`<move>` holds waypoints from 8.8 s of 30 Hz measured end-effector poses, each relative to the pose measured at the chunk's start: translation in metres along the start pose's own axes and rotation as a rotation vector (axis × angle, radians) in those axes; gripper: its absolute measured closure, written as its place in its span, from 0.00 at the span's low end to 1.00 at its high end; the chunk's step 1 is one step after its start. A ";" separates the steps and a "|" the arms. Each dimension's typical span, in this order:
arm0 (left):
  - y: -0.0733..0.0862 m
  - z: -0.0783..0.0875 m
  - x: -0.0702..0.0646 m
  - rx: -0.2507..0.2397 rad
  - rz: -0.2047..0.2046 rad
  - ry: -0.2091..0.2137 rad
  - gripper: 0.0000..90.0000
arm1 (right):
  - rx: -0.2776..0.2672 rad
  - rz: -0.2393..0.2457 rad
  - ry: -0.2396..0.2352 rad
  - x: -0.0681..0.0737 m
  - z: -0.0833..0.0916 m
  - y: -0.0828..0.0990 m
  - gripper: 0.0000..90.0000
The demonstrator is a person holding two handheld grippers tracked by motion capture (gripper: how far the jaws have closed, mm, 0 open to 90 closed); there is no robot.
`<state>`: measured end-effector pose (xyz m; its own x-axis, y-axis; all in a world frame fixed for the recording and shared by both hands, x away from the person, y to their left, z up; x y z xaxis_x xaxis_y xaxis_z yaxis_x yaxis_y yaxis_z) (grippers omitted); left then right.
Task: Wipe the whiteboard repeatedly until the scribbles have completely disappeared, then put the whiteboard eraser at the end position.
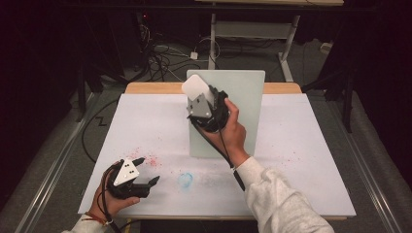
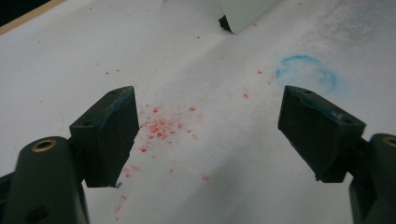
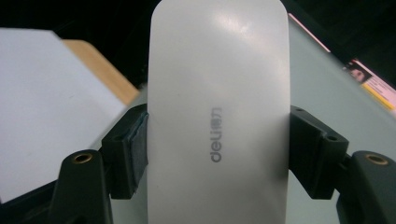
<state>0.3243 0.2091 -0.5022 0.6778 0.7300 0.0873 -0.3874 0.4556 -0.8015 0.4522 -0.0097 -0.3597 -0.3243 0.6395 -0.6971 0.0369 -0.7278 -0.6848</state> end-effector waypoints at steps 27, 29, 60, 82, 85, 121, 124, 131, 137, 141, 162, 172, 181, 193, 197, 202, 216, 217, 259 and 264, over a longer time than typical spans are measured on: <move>0.001 0.002 -0.001 -0.001 -0.011 -0.002 0.22 | -0.003 -0.092 0.047 -0.040 0.008 0.018 0.34; 0.001 0.003 -0.001 -0.002 -0.012 -0.003 0.22 | 0.014 -0.081 0.054 -0.035 0.009 0.022 0.34; 0.001 0.000 -0.004 0.017 -0.034 -0.012 0.22 | 0.062 0.098 -0.168 0.061 0.027 0.090 0.34; 0.001 0.001 -0.002 0.022 -0.042 -0.027 0.22 | -0.017 0.072 -0.196 0.036 0.050 0.090 0.34; 0.001 0.001 -0.002 0.020 -0.036 -0.027 0.22 | -0.022 0.040 -0.212 0.029 0.053 0.092 0.34; 0.002 -0.004 -0.004 0.049 -0.067 -0.019 0.22 | -0.064 -0.035 -0.396 -0.006 0.082 0.129 0.34; 0.002 -0.004 -0.005 0.049 -0.066 -0.017 0.22 | -0.059 -0.027 -0.425 -0.004 0.085 0.132 0.34; 0.001 -0.004 -0.006 0.041 -0.062 -0.021 0.22 | -0.042 0.001 -0.506 0.003 0.090 0.140 0.34; 0.001 -0.003 -0.006 0.040 -0.063 -0.019 0.22 | -0.020 0.037 -0.593 0.011 0.093 0.146 0.34; 0.001 -0.003 -0.007 0.040 -0.064 -0.018 0.22 | -0.009 0.058 -0.641 0.019 0.094 0.149 0.34; 0.001 -0.004 -0.008 0.042 -0.069 -0.012 0.22 | 0.089 0.176 -0.875 0.056 0.097 0.156 0.34; 0.002 -0.005 -0.008 0.047 -0.067 -0.009 0.22 | 0.111 0.196 -0.946 0.065 0.094 0.157 0.34; 0.002 -0.005 -0.008 0.053 -0.071 -0.009 0.22 | 0.129 0.211 -0.948 0.073 0.092 0.158 0.34; 0.003 -0.006 -0.008 0.057 -0.070 -0.008 0.22 | 0.083 0.151 -0.925 0.066 0.093 0.154 0.36; 0.002 -0.006 -0.008 0.056 -0.070 -0.006 0.22 | 0.074 0.143 -0.921 0.063 0.094 0.154 0.35; 0.002 -0.006 -0.008 0.056 -0.070 -0.007 0.22 | 0.055 0.125 -0.915 0.059 0.096 0.151 0.36; 0.002 -0.006 -0.009 0.056 -0.072 -0.007 0.22 | 0.001 0.067 -0.797 0.039 0.097 0.142 0.33; 0.002 -0.006 -0.009 0.056 -0.073 -0.007 0.22 | -0.001 0.055 -0.784 0.037 0.097 0.142 0.31; 0.002 -0.006 -0.010 0.053 -0.074 -0.002 0.22 | -0.030 -0.073 -0.434 -0.031 0.113 0.162 0.23; 0.002 -0.006 -0.010 0.053 -0.073 -0.001 0.22 | -0.019 -0.095 -0.398 -0.041 0.117 0.172 0.24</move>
<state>0.3205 0.1995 -0.5083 0.7048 0.6944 0.1456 -0.3692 0.5342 -0.7604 0.3610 -0.1898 -0.4238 -0.6675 0.5548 -0.4967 0.0056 -0.6632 -0.7484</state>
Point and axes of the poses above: each handheld gripper's, and its own axes: z roughly backward along the jaws, y roughly out of its underside, x roughly to its left, the point moved 5 cm from there along -z, roughly forward along the jaws, and after that the axes turned 5 degrees about z, right-handed, at the moved point
